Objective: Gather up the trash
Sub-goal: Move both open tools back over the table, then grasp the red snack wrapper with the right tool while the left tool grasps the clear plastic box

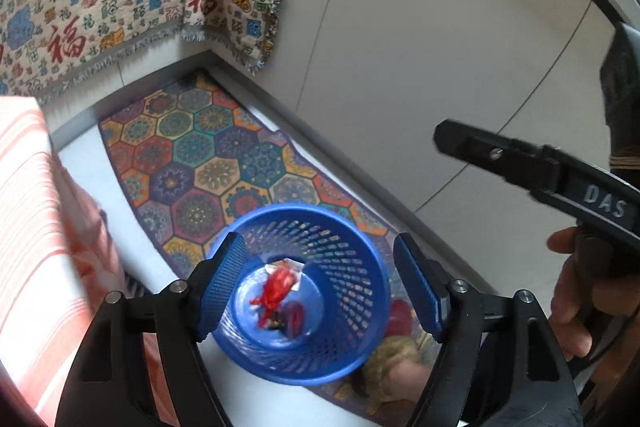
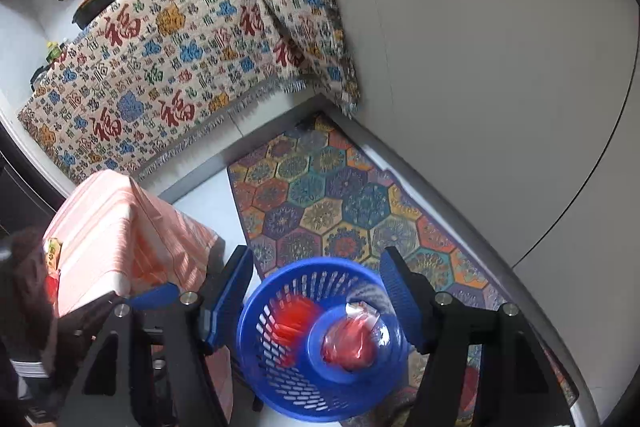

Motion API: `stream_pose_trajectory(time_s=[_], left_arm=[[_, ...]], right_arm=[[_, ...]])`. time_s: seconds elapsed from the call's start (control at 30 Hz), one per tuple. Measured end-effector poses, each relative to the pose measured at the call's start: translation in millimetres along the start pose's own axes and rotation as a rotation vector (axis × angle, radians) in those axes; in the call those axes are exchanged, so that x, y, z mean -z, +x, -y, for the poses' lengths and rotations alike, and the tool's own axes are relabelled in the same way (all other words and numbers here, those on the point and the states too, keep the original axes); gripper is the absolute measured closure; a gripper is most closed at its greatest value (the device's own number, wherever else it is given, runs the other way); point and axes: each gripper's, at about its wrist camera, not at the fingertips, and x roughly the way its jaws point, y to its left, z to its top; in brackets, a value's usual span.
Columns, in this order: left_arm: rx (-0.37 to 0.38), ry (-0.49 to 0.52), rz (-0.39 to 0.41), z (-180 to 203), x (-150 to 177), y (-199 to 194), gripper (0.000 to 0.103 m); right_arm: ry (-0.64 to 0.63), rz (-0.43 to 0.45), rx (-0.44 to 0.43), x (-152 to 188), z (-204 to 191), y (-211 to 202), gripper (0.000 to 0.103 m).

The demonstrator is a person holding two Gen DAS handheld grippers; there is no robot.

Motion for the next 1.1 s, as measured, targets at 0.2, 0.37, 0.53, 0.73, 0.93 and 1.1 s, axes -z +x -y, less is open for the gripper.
stream_pose_trajectory(time_s=[0.2, 0.37, 0.53, 0.73, 0.93, 1.1], left_arm=[[0.005, -0.044, 0.049, -11, 6, -42, 0.023], [-0.038, -0.07, 0.105, -33, 38, -108, 0.015], [-0.13, -0.111, 0.096, -76, 90, -164, 0.014], [-0.308, -0.209, 0.088, -147, 150, -214, 0.014], [-0.499, -0.342, 0.092, -217, 191, -240, 0.014], [-0.565, -0.4, 0.119, -250, 207, -257, 0.013]], right_arm=[[-0.057, 0.075, -0.004, -6, -18, -19, 0.036], [-0.161, 0.14, 0.004, -5, -48, -34, 0.036], [-0.268, 0.183, -0.053, 8, -96, -48, 0.036], [-0.445, 0.135, -0.228, 49, -184, -47, 0.036], [-0.606, 0.048, -0.389, 98, -268, -37, 0.036], [-0.615, 0.023, -0.46, 98, -312, -28, 0.036]])
